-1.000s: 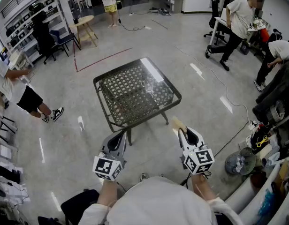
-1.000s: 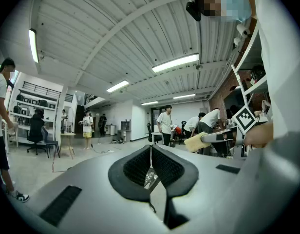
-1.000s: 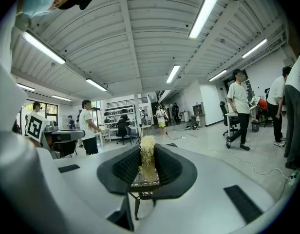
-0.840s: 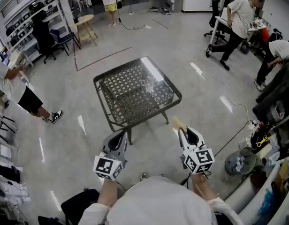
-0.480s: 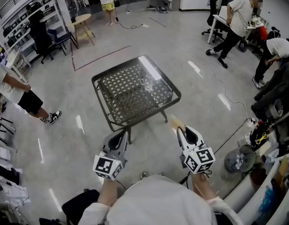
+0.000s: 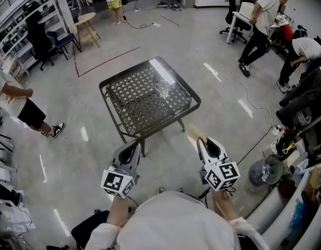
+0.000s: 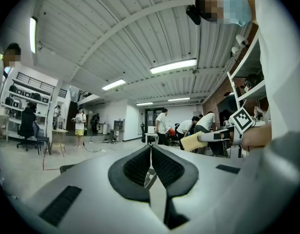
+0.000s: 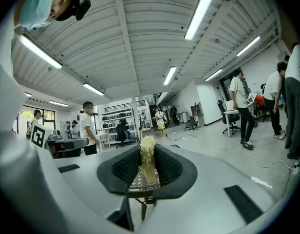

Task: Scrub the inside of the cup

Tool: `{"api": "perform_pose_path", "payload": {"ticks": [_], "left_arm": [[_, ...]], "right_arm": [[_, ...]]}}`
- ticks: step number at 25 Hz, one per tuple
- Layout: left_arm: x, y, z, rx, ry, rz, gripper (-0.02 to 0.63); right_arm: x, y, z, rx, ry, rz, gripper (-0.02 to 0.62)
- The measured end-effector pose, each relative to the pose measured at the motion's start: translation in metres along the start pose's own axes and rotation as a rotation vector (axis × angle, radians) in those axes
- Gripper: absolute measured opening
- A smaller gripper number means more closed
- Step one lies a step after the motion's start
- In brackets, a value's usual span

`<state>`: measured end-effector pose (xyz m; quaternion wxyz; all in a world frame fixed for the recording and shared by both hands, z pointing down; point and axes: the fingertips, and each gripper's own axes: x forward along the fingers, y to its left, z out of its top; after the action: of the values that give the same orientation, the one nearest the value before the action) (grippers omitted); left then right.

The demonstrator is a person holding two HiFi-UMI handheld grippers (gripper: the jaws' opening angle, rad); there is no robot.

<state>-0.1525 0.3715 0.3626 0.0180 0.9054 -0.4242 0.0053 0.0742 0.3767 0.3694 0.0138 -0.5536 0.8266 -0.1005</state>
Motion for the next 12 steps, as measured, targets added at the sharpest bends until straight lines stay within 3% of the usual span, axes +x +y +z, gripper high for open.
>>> {"api": "perform_pose_path", "payload": {"ticks": [12], "left_arm": [[0.007,0.015,-0.019,-0.032,0.031,-0.068,0.037]], "right_arm": [[0.001,0.005,-0.007,0.008,0.004,-0.062,0.092]]}}
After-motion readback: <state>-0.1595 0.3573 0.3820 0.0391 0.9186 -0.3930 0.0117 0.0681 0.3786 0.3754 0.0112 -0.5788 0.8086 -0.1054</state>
